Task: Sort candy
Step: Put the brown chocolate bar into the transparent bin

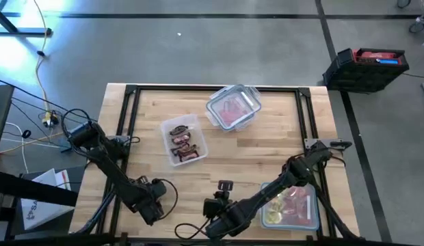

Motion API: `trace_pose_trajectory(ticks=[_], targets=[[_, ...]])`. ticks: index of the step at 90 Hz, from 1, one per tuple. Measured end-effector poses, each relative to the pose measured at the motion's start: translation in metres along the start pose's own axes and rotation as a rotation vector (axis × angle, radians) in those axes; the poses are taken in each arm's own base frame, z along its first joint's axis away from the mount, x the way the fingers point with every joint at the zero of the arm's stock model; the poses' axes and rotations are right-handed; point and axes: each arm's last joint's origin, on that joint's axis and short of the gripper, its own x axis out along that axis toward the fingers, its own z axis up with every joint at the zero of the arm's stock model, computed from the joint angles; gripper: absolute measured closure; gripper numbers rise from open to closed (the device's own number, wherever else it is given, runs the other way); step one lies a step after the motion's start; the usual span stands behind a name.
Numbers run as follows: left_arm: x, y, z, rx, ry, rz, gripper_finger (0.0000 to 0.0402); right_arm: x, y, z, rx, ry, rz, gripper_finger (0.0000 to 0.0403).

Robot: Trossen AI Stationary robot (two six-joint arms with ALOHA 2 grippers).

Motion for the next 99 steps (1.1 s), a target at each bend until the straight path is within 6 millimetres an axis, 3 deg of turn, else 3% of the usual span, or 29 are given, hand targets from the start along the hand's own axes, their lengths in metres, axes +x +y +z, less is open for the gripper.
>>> trace_pose_trajectory(ticks=[23, 33, 46, 64, 82, 99], targets=[[0.002, 0.006, 0.018, 0.038, 0.003, 0.029, 0.0311, 0.0, 0.0, 0.0, 0.001, -0.001, 0.001, 0.0318], [-0.006, 0.011, 0.03, 0.071, -0.025, 0.063, 0.0339, 0.0, 0.0, 0.0, 0.001, -0.002, 0.001, 0.0318], [-0.037, 0.019, 0.048, 0.085, -0.112, 0.065, 0.0336, 0.0, 0.0, 0.0, 0.002, -0.003, 0.001, 0.0318], [-0.069, 0.046, 0.071, 0.085, -0.287, 0.088, 0.0328, 0.0, 0.0, 0.001, 0.006, -0.009, 0.002, 0.0318], [-0.072, 0.069, 0.097, 0.097, -0.399, 0.135, 0.0333, 0.0, 0.0, 0.003, 0.011, -0.053, -0.029, 0.0318], [-0.069, 0.077, 0.125, 0.132, -0.45, 0.132, 0.0331, 0.0, 0.001, 0.005, 0.001, -0.075, -0.037, 0.0318]])
